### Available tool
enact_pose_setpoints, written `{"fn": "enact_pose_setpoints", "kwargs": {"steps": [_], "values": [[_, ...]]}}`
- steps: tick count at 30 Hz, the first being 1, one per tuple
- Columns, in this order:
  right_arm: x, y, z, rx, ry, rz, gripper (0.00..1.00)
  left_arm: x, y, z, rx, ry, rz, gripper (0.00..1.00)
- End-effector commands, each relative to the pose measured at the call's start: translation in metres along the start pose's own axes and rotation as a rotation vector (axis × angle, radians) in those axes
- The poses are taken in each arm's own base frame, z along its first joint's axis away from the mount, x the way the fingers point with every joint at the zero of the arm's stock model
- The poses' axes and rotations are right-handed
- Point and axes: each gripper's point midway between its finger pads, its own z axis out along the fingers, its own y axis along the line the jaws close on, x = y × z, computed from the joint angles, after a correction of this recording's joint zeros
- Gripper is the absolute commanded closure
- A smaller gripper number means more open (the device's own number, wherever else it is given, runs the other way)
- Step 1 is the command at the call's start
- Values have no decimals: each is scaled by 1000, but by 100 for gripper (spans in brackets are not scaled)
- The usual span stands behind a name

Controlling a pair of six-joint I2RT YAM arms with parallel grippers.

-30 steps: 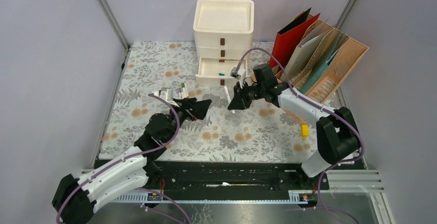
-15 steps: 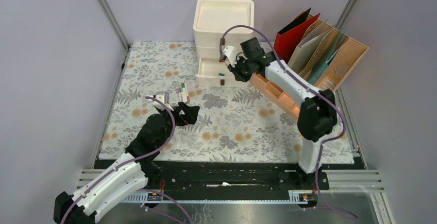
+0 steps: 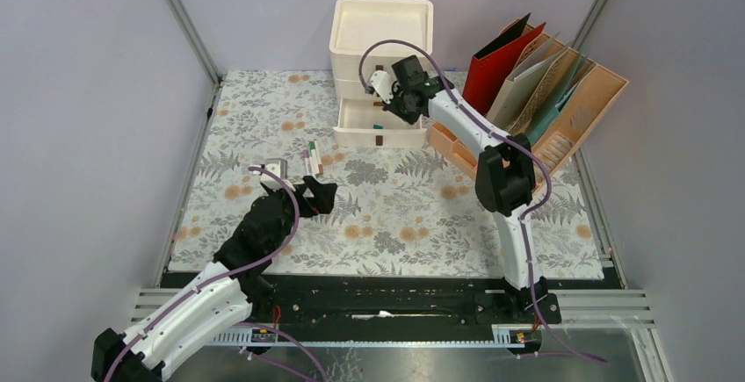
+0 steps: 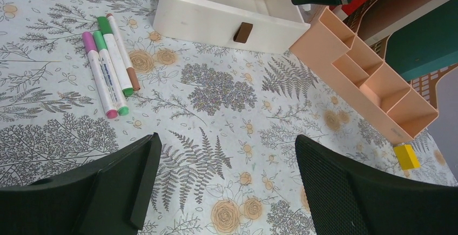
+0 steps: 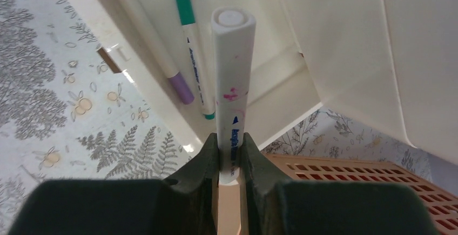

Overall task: Organize the desk
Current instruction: Place the stationery in the drawer.

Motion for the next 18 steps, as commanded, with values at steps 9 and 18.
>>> {"fn": "enact_pose_setpoints", "kwargs": {"steps": [9, 18], "values": [[-5, -31, 26, 154, 30, -6, 81, -1, 8, 1, -30, -13, 13, 1], [-23, -26, -3, 123, -53, 57, 63, 1, 4, 5, -15, -4, -3, 1]]}}
